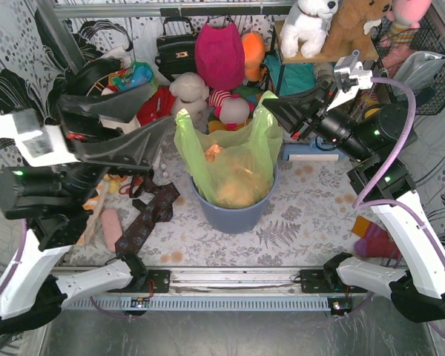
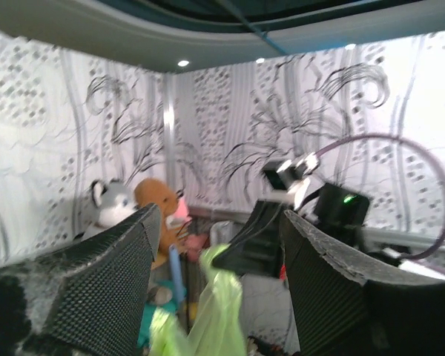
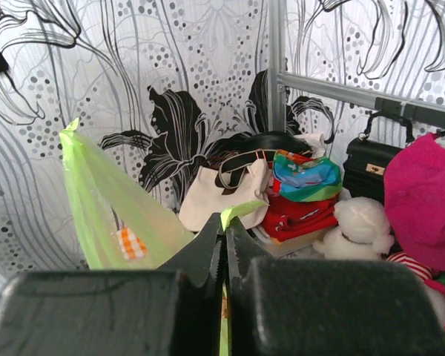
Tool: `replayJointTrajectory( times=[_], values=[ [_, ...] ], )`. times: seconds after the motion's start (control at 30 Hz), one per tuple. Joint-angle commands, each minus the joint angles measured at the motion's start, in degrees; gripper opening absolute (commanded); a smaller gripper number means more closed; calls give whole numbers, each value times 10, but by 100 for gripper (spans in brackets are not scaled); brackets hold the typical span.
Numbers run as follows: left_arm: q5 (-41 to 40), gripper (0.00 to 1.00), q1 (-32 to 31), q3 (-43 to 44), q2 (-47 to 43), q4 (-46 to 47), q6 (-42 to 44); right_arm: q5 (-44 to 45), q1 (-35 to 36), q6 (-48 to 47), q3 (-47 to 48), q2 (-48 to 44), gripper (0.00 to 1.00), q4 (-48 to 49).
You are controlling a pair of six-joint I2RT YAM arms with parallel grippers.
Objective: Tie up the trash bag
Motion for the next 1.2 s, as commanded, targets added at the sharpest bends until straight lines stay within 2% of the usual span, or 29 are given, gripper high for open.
replayJointTrajectory(
  times=[0.0, 0.1, 0.2, 0.3, 0.5, 0.8, 1.03, 1.17],
  values=[
    [106, 74, 3, 122, 63, -95, -51, -44, -2, -16, 22, 1, 0, 1],
    [181, 74, 2, 204, 127, -128, -106, -47, -2, -21, 24, 0, 2, -4],
    [246, 74, 2, 240, 182, -127, -146, -46, -2, -21, 21, -3, 1, 1],
    [217, 74, 2, 235, 207, -147, -139, -46, -2, -21, 21, -6, 1, 2],
    [143, 77, 2, 189, 222, -176, -65, -51, -2, -20, 27, -11, 1, 3],
    [181, 86, 2, 118, 233, -129, 15, -81, -2, -6, 42, -6, 0, 17],
    [180, 83, 2, 100, 243, -114, 41, -109, -2, 4, 49, 2, 0, 35],
    [181, 80, 2, 73, 240, -73, 47, -126, -2, 12, 49, 8, 0, 46]
  ],
)
